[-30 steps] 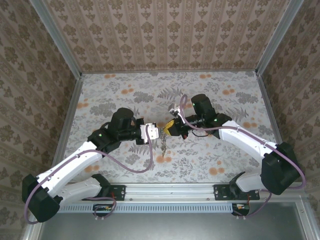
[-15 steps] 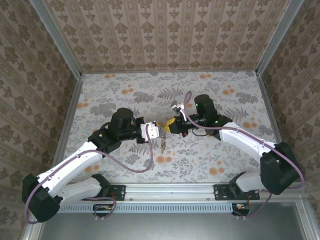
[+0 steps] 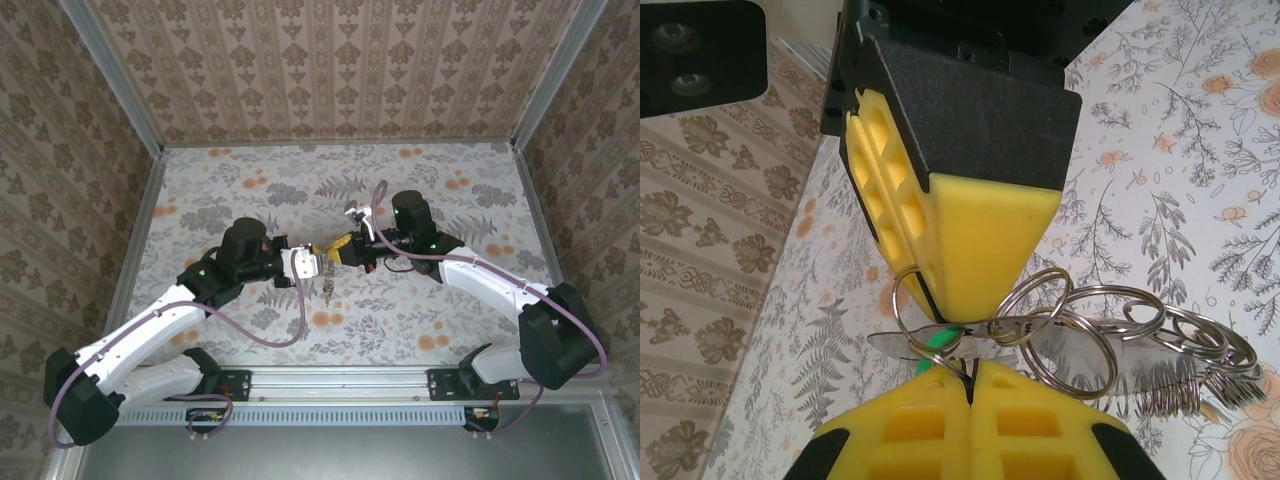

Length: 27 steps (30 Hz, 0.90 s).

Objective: Put the keys on the keyring

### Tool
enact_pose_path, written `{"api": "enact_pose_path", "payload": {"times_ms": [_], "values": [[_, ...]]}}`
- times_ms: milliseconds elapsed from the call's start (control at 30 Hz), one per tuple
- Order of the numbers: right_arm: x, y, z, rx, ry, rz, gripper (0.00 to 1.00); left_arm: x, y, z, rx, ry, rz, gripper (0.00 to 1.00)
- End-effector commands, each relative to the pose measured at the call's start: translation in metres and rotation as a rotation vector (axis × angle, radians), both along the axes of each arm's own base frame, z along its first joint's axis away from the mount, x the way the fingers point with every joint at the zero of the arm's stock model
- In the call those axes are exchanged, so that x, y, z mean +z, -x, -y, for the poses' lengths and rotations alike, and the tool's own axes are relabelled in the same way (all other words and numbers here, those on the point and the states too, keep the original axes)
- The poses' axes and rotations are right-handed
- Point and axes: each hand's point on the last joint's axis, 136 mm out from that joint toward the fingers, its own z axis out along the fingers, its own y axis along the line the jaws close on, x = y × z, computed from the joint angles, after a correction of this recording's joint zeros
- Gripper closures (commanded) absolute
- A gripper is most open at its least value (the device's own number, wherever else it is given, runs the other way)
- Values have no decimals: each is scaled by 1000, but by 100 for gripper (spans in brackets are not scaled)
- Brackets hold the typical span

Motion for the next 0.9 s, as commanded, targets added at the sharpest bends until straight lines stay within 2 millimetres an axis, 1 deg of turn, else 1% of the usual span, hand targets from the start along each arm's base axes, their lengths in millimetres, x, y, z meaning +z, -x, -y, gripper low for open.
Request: {"api": "enact_pose_path", "payload": {"times_ms": [0, 100, 300, 600, 700, 867], "values": [[41, -10, 1, -24, -117, 95, 100, -22, 25, 0, -105, -38, -36, 100], [43, -7, 2, -13, -121, 94, 100, -22, 28, 1, -128, -28, -18, 100], [46, -5, 6, -25, -123, 116, 100, -23, 25, -3, -125, -24, -29, 100], [56, -1, 6, -12, -157, 162, 100, -33, 18, -9, -88, 0, -67, 100], [55, 0, 6, -12, -159, 164, 100, -33, 19, -9, -92, 8, -68, 100], [47, 1, 6, -11, -149, 157, 100, -25, 17, -7, -85, 51, -67, 100]]}}
